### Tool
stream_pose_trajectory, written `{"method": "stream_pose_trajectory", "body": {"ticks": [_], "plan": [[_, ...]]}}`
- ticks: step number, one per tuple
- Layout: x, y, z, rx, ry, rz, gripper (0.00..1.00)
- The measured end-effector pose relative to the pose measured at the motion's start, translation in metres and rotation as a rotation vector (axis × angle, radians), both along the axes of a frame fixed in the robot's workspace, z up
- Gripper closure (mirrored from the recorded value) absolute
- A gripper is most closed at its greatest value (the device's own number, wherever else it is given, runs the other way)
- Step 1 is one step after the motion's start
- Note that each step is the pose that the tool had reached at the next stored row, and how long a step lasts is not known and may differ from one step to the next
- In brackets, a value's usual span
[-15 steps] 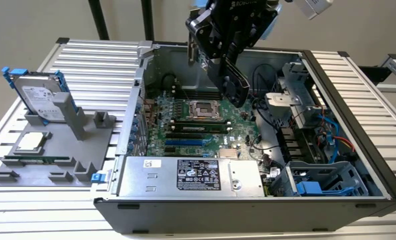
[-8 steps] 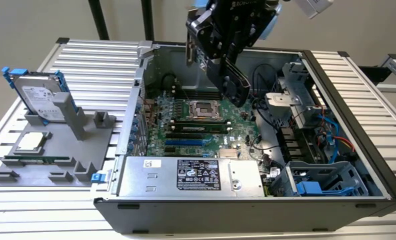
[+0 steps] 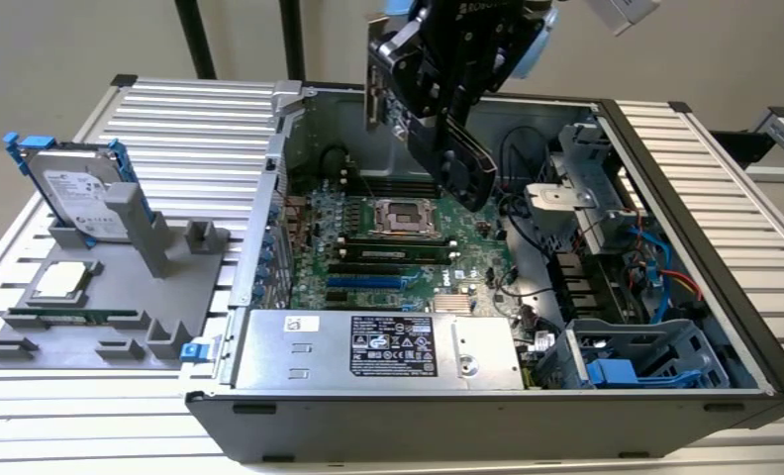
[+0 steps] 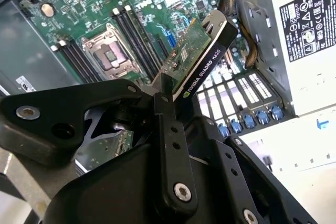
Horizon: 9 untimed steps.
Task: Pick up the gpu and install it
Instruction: 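Insert the gpu into the slot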
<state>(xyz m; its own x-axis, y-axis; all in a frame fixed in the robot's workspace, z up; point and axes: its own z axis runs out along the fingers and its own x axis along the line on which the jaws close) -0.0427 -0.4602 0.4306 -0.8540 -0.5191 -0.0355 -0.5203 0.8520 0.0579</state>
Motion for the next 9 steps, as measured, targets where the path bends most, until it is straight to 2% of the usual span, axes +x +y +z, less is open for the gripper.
{"method": "stream_pose_trajectory", "body": {"ticks": [9], "plan": [[0.0000,0.0000,0.0000,0.0000,0.0000,0.039,1.00]]}}
